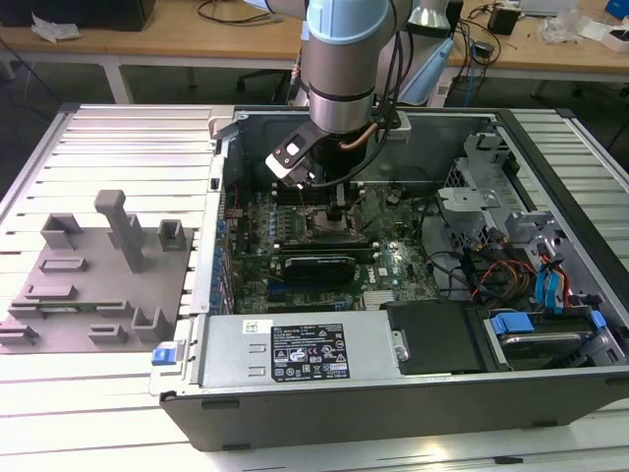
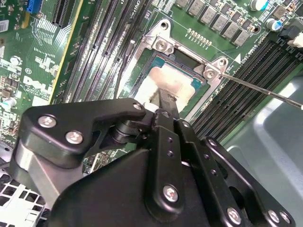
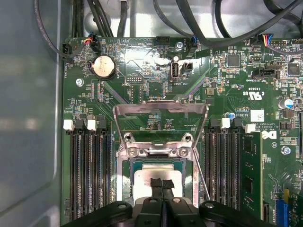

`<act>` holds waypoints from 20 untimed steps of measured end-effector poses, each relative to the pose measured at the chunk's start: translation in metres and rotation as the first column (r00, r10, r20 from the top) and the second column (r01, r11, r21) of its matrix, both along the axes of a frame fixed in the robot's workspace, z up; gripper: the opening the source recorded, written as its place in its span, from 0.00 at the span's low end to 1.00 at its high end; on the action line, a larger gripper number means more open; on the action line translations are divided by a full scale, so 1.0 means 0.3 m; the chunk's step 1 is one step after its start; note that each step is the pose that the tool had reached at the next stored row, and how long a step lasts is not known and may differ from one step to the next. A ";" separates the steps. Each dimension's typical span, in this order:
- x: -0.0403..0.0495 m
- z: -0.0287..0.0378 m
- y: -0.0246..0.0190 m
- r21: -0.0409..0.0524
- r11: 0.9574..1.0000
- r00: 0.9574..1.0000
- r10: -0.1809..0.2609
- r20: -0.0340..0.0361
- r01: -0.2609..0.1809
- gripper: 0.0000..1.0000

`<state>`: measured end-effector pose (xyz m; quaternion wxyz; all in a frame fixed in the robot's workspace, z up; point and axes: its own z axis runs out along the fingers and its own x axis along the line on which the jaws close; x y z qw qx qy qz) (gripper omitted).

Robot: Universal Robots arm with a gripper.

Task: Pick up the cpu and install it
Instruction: 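Place the cpu into insertion slot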

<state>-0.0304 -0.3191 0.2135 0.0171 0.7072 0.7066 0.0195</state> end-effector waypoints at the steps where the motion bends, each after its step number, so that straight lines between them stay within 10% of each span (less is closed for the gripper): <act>1: 0.000 0.000 0.000 0.000 1.000 1.000 0.000 0.000 0.000 0.11; 8: -0.006 -0.007 0.000 0.003 1.000 1.000 0.000 0.002 0.000 0.11; 16: -0.006 0.089 0.000 0.001 1.000 1.000 0.000 0.002 0.000 0.11; 20: -0.006 0.091 0.000 -0.001 1.000 1.000 0.000 0.002 0.000 0.11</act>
